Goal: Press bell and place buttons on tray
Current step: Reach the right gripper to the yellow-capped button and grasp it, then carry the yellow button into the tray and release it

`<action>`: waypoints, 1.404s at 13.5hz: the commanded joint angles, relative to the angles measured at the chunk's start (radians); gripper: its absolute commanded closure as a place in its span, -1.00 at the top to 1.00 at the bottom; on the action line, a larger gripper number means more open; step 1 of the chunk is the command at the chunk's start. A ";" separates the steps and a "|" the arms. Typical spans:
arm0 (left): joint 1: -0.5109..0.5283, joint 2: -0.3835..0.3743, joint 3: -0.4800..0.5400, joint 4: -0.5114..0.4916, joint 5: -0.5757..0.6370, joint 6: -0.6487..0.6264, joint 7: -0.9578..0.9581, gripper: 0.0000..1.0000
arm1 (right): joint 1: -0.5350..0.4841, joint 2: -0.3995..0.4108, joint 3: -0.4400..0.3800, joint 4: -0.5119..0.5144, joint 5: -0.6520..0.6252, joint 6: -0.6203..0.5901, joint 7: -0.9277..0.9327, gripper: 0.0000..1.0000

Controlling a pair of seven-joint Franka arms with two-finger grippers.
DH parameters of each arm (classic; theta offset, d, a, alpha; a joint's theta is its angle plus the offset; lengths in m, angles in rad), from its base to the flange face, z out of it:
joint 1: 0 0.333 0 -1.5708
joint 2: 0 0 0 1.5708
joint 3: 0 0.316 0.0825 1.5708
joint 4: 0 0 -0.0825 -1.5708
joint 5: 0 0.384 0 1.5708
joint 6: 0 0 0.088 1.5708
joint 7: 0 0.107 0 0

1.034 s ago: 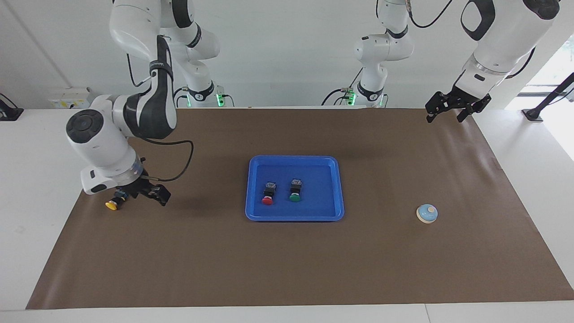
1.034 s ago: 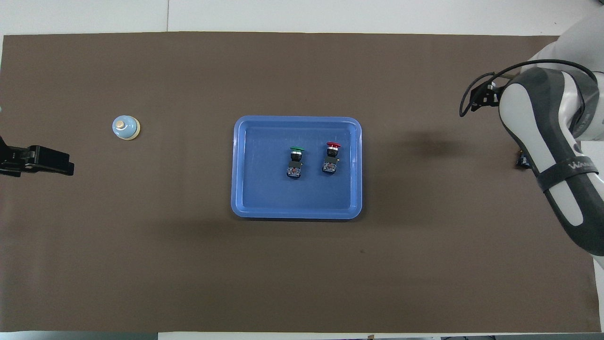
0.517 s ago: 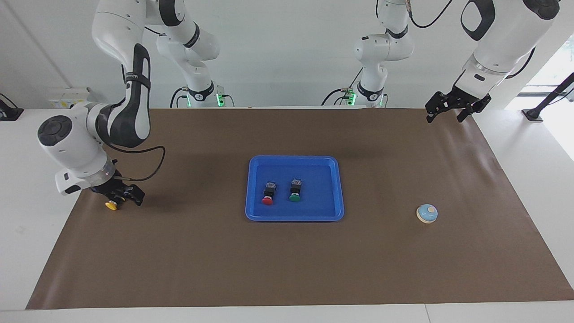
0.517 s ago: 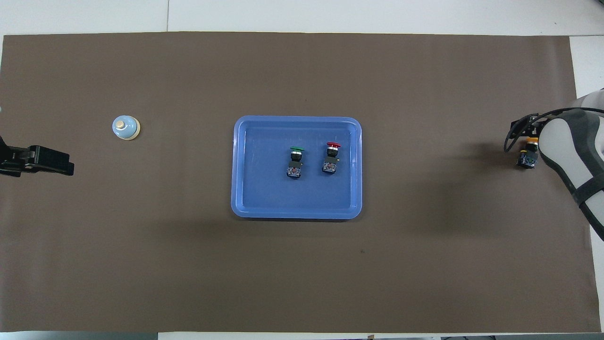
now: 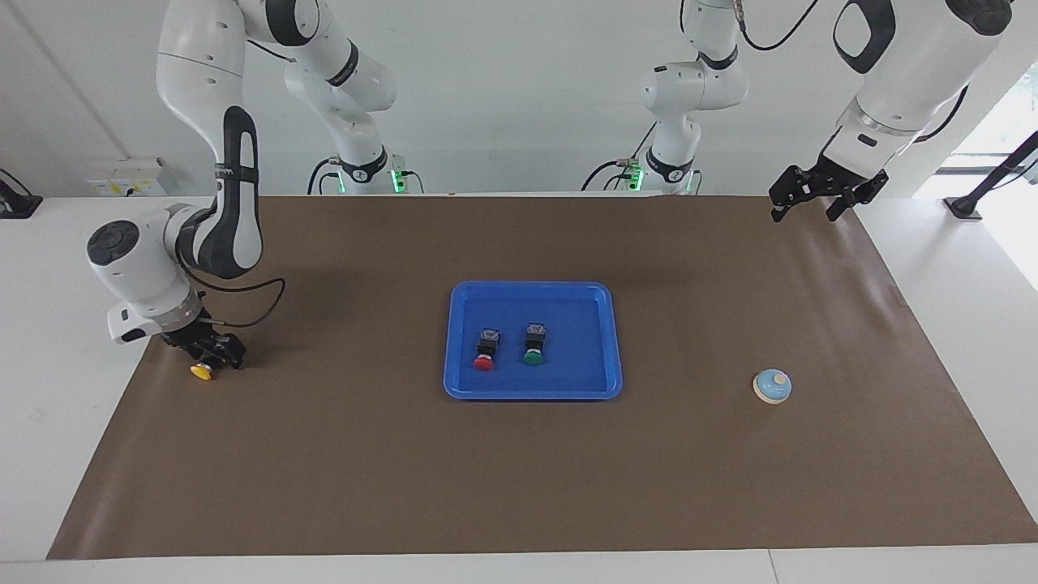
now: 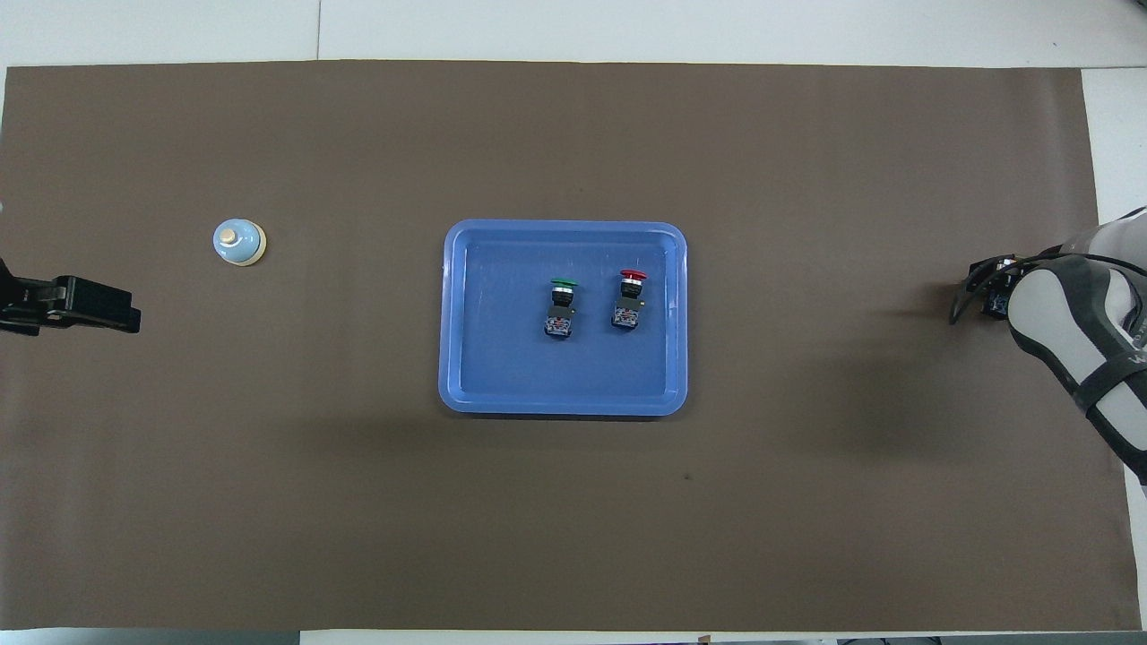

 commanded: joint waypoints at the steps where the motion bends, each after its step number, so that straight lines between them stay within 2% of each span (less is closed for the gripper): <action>1: 0.001 -0.011 0.002 0.001 -0.011 -0.010 -0.009 1.00 | -0.017 -0.035 0.014 -0.042 0.007 0.009 -0.051 -1.00; 5: 0.001 -0.013 0.002 0.001 -0.011 -0.010 -0.009 1.00 | 0.000 -0.038 0.023 0.004 0.007 -0.046 -0.073 -1.00; 8: 0.001 -0.011 0.002 0.001 -0.011 -0.010 -0.009 1.00 | 0.096 -0.036 0.022 0.139 0.007 -0.218 -0.001 -1.00; 11: 0.001 -0.013 0.002 0.001 -0.011 -0.010 -0.009 1.00 | 0.222 -0.002 0.020 0.324 0.005 -0.429 0.184 -1.00; 14: 0.001 -0.013 0.002 0.001 -0.011 -0.010 -0.009 1.00 | 0.378 0.050 0.022 0.491 0.010 -0.583 0.419 -1.00; 19: 0.001 -0.011 0.002 0.001 -0.011 -0.010 -0.009 1.00 | 0.645 0.086 0.024 0.575 0.026 -0.619 0.720 -1.00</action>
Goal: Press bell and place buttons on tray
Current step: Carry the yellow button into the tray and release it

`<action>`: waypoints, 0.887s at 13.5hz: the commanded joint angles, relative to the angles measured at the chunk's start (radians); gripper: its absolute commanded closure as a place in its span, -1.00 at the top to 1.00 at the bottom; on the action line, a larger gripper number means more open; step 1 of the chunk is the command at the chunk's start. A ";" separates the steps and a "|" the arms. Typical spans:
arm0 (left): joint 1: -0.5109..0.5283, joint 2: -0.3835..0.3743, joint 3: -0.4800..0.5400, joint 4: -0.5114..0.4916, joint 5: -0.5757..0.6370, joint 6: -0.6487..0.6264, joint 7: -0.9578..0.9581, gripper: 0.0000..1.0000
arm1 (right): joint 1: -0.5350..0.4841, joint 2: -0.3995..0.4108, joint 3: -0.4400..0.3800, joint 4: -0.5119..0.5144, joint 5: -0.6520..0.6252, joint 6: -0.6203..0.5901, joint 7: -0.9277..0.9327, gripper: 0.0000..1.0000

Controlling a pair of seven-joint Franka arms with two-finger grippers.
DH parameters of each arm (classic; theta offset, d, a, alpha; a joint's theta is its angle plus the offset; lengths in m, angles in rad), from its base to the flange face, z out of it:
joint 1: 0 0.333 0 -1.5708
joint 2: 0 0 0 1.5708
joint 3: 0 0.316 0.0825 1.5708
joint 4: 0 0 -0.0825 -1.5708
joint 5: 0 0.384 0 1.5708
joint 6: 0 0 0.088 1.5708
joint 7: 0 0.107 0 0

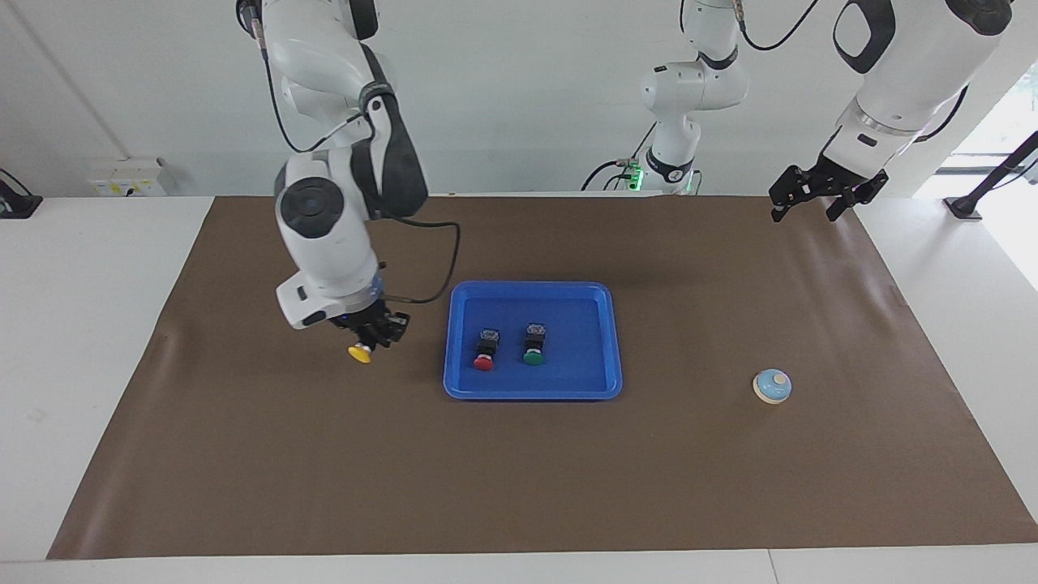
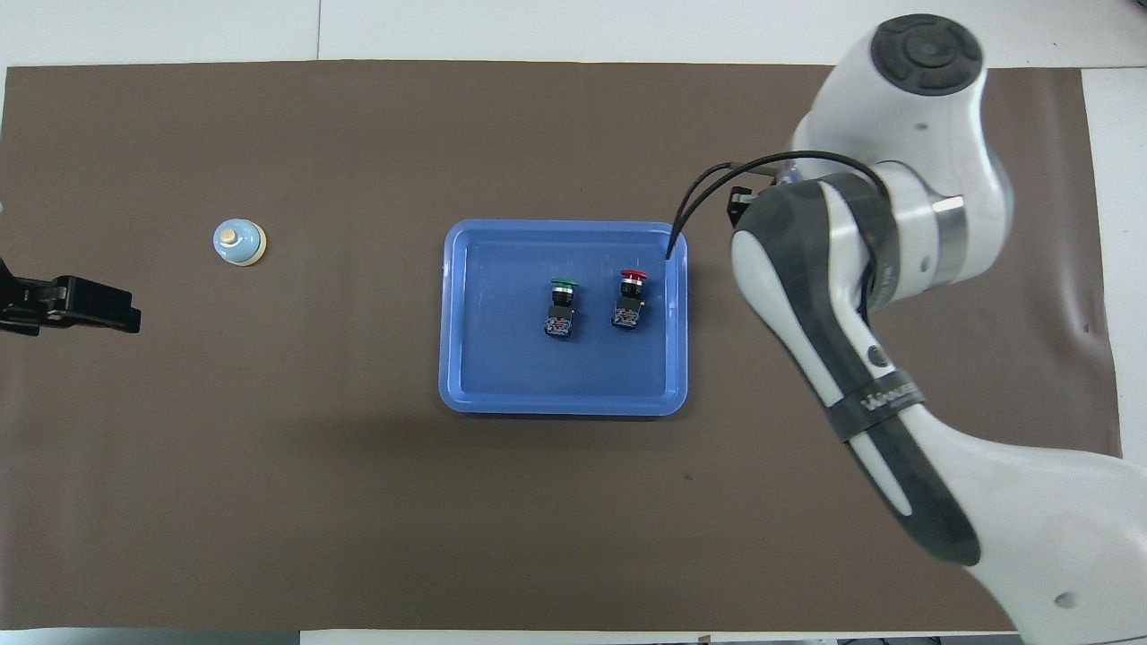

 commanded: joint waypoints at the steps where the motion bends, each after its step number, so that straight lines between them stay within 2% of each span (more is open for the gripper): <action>1: 0.001 -0.013 0.002 0.001 -0.011 -0.010 -0.009 1.00 | 0.086 0.072 -0.007 0.106 0.061 -0.031 0.127 -1.00; 5: 0.001 -0.011 0.002 0.001 -0.011 -0.010 -0.009 1.00 | 0.224 0.230 -0.007 0.276 0.081 -0.017 0.302 -1.00; 8: 0.001 -0.011 0.002 0.001 -0.011 -0.010 -0.009 1.00 | 0.292 0.267 -0.005 0.281 0.083 0.028 0.340 -1.00; 12: 0.001 -0.011 0.002 0.001 -0.011 -0.010 -0.009 1.00 | 0.363 0.369 -0.007 0.292 0.080 0.118 0.388 -1.00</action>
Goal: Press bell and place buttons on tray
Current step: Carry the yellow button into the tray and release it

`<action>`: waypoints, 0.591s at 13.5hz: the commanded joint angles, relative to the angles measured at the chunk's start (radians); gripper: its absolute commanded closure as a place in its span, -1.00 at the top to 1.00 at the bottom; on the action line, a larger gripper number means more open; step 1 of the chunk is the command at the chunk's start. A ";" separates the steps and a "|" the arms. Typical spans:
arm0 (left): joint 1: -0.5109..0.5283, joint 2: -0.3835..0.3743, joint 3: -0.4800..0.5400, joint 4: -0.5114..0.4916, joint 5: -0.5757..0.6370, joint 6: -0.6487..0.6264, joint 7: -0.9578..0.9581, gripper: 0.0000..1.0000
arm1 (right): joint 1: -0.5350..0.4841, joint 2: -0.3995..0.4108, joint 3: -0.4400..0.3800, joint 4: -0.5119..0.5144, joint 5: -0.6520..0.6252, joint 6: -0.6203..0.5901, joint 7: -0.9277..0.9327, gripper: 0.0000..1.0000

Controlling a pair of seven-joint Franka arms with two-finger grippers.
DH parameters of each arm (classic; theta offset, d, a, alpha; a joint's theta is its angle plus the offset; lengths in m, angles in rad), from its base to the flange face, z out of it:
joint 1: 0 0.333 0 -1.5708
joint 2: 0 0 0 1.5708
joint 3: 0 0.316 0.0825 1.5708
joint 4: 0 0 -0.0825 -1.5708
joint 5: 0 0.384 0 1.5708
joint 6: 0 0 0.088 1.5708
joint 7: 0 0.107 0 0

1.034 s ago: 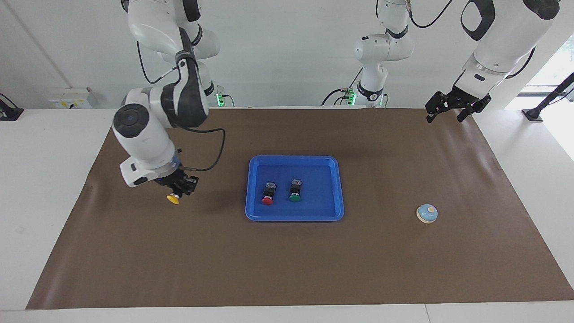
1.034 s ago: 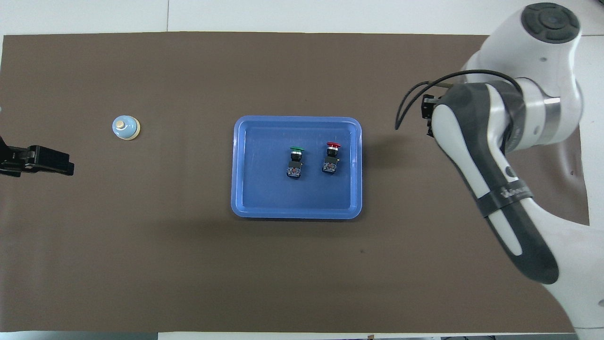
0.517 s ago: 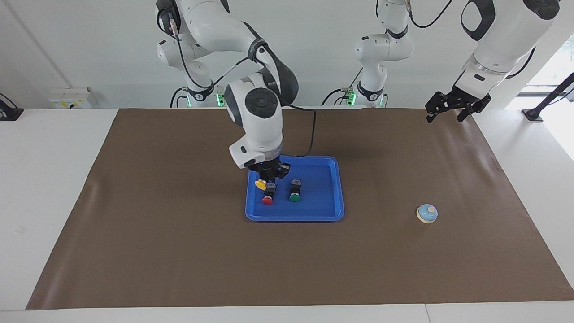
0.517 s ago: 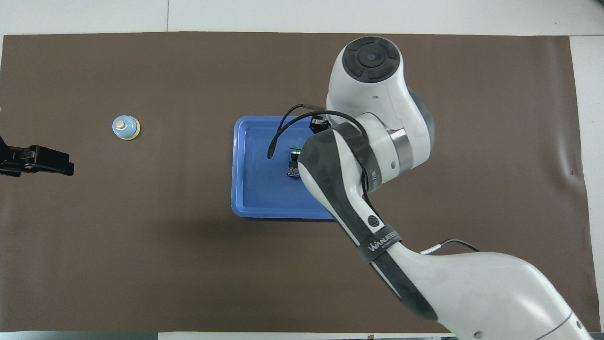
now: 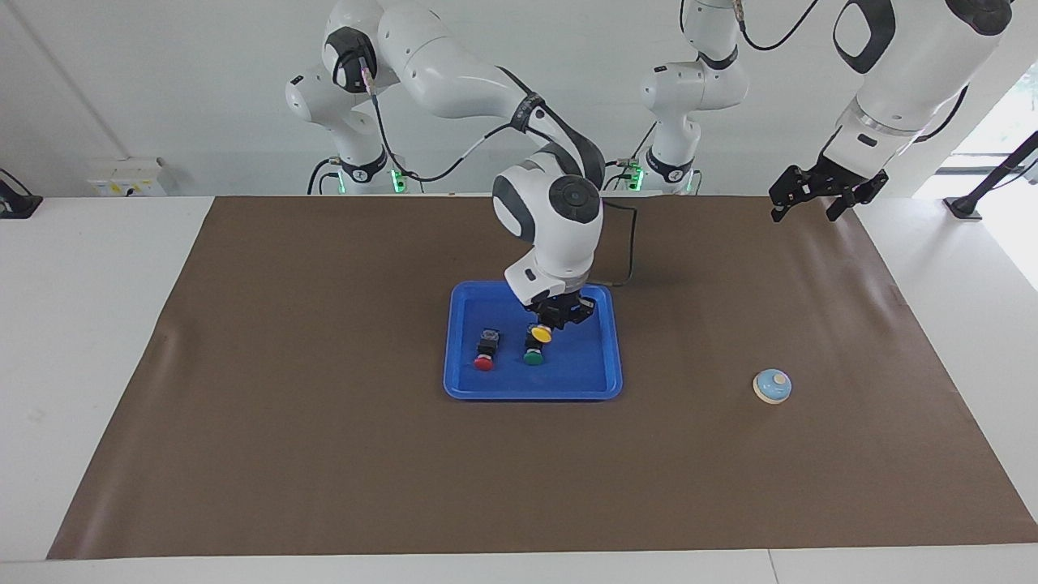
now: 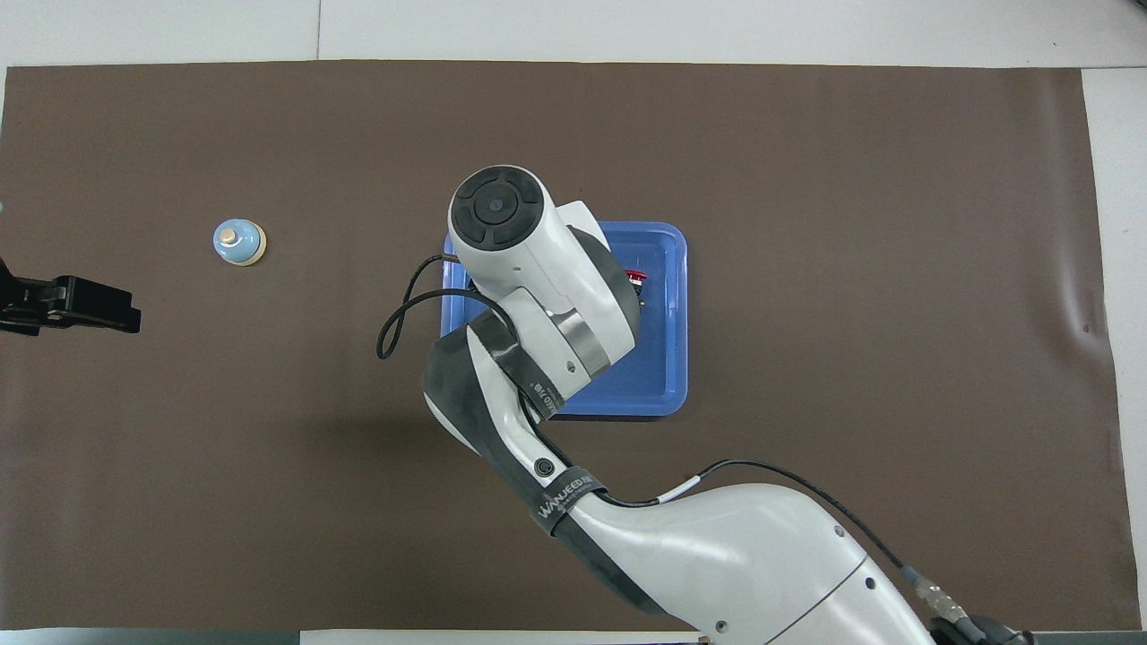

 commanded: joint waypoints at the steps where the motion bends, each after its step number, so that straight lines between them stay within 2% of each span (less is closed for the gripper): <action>1: 0.001 -0.011 0.002 0.001 -0.011 -0.010 -0.009 1.00 | 0.027 0.092 -0.008 0.054 0.015 0.047 0.017 -1.00; 8: 0.001 -0.011 0.002 0.001 -0.011 -0.010 -0.009 1.00 | 0.032 0.110 -0.005 0.064 0.015 0.062 0.023 -1.00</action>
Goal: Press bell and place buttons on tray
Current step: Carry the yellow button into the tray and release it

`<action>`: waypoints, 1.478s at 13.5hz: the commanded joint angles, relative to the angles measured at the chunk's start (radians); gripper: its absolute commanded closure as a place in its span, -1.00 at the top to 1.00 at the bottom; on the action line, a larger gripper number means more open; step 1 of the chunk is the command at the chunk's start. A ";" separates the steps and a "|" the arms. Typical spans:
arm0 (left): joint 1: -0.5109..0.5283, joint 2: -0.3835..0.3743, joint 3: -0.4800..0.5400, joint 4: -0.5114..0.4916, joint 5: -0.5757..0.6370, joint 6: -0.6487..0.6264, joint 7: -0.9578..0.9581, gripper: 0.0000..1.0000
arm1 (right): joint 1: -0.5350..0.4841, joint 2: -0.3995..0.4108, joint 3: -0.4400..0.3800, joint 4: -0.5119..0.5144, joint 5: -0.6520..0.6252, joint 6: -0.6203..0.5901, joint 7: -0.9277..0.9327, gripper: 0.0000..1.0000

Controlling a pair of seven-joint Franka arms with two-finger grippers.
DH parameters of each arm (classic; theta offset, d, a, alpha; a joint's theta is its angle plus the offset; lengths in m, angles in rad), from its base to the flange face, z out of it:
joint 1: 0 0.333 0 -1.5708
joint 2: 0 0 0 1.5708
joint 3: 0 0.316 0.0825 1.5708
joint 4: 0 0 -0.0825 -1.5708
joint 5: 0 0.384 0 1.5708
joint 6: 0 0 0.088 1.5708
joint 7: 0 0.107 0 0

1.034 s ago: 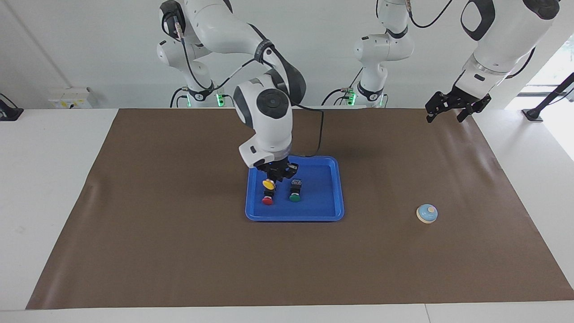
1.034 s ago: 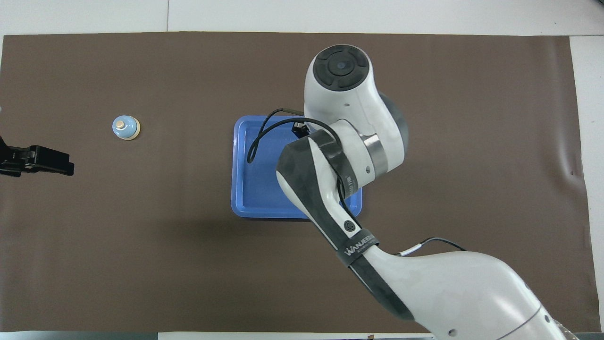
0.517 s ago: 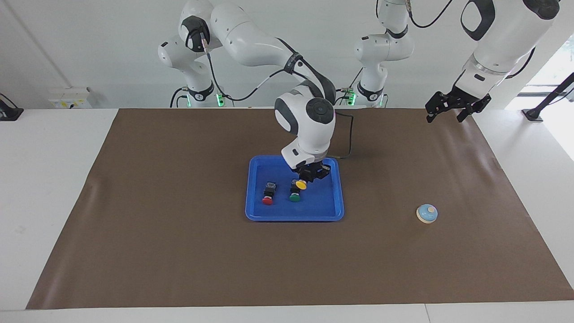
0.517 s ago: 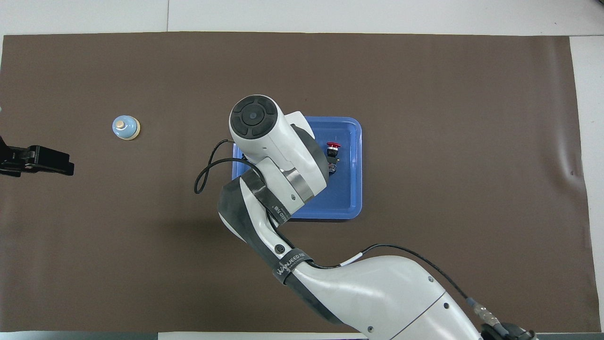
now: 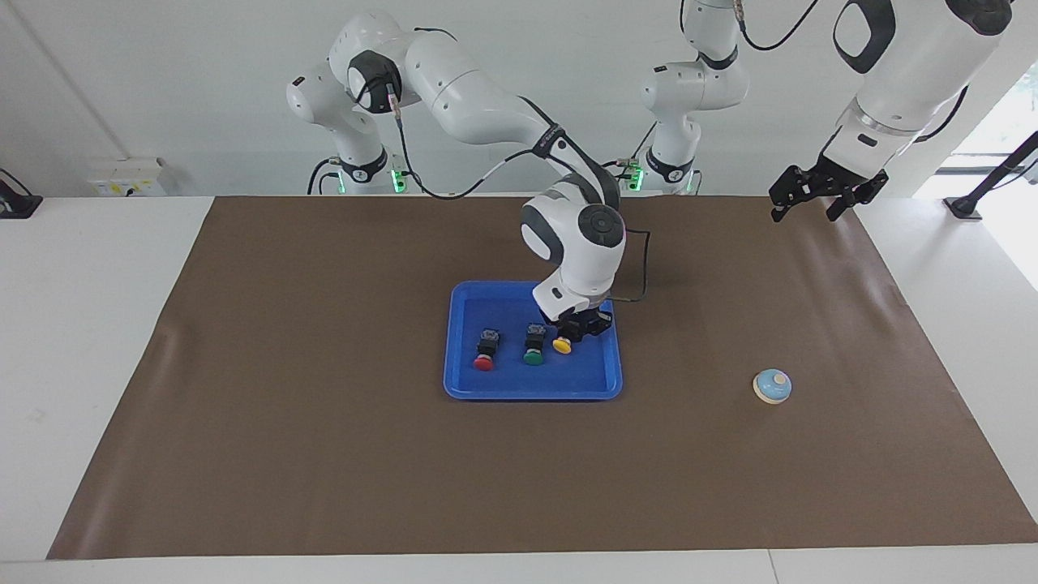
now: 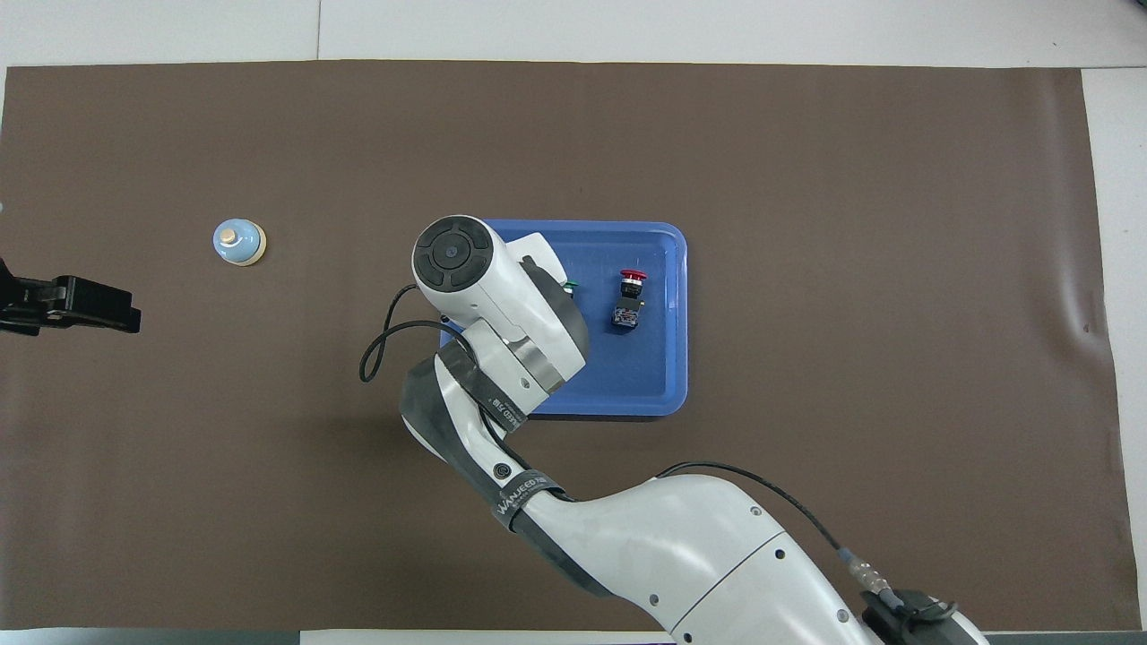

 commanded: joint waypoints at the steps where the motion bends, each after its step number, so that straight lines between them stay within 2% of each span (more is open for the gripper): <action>1: 0.001 -0.013 0.002 0.001 -0.011 -0.010 -0.009 1.00 | 0.002 0.015 -0.003 0.028 0.015 -0.007 0.032 -1.00; 2: 0.001 -0.013 0.002 0.001 -0.011 -0.010 -0.009 1.00 | 0.003 0.012 -0.003 0.027 0.012 -0.013 0.038 0.98; 7: 0.001 -0.011 0.002 0.001 -0.011 -0.010 -0.009 1.00 | -0.018 -0.071 -0.014 0.028 0.018 -0.119 0.054 1.00; 12: 0.001 -0.011 0.002 0.001 -0.011 -0.010 -0.009 1.00 | -0.153 -0.180 -0.014 0.027 0.006 -0.219 0.031 1.00; 20: 0.001 -0.013 0.002 0.001 -0.011 -0.010 -0.009 1.00 | -0.432 -0.338 -0.016 0.022 -0.031 -0.370 -0.510 1.00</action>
